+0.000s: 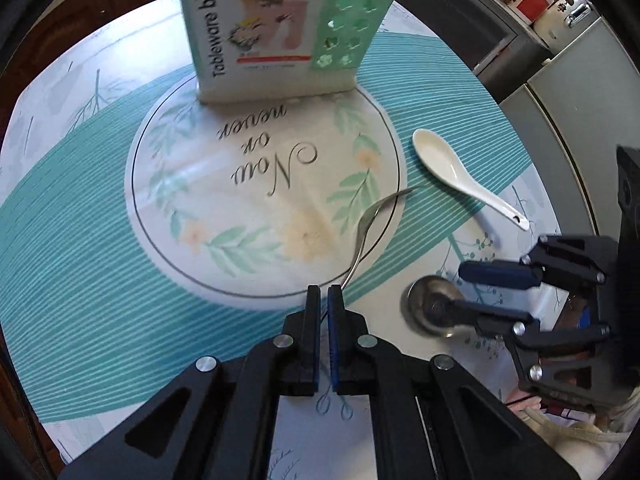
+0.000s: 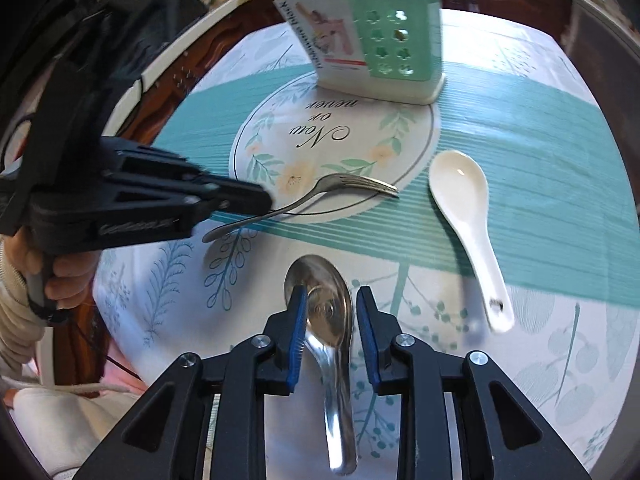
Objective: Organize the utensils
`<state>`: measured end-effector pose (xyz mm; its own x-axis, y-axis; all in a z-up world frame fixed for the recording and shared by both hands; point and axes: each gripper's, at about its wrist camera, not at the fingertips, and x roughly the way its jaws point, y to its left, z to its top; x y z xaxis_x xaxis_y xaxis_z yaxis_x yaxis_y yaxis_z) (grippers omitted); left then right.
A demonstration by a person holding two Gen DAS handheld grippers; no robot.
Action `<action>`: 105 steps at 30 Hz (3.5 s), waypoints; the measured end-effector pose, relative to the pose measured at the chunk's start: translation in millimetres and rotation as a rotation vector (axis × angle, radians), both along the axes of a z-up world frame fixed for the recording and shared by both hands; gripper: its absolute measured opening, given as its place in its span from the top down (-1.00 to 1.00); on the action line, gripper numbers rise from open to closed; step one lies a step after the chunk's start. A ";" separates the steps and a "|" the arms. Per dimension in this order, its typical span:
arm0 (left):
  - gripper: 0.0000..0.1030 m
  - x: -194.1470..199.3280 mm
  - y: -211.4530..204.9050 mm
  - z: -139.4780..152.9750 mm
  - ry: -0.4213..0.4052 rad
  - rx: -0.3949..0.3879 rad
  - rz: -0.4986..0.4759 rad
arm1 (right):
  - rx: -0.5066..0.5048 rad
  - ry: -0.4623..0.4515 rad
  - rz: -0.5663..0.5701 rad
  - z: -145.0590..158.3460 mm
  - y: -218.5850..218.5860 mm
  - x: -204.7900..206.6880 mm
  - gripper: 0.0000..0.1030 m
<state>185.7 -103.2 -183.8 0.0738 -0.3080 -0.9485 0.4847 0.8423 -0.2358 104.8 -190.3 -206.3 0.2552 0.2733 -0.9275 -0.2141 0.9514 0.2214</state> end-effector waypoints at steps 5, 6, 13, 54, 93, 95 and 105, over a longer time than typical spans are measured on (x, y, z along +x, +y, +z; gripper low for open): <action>0.95 -5.1 5.6 2.4 -0.010 0.009 -0.025 | -0.076 0.017 0.092 -7.2 17.8 8.4 0.50; 0.89 -3.9 3.0 3.2 -0.012 0.008 -0.036 | -0.095 0.016 0.108 -8.4 21.4 8.6 0.50; 0.22 8.3 -17.8 14.3 -0.045 -0.013 -0.113 | -0.071 0.038 0.076 -13.5 14.3 6.1 0.50; 0.99 20.3 -35.2 79.8 -0.236 -0.096 -0.054 | -0.090 -0.031 -0.117 9.6 -90.7 75.1 0.60; 0.99 67.0 -32.0 219.0 -0.589 -0.275 0.186 | -0.126 -0.404 -0.109 70.5 -62.9 34.9 0.96; 0.99 78.0 -31.0 213.6 -0.583 -0.271 0.213 | -0.128 -0.437 -0.122 77.3 -63.1 33.2 0.96; 0.98 111.6 -37.7 167.4 -0.523 -0.246 0.253 | -0.108 -0.672 -0.185 141.6 -64.0 38.4 0.96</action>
<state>297.2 -140.8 -16.4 0.6074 -0.4248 -0.6713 0.3812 0.8972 -0.2229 143.1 -254.3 -64.6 0.8156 0.0858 -0.5722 -0.1043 0.9945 0.0004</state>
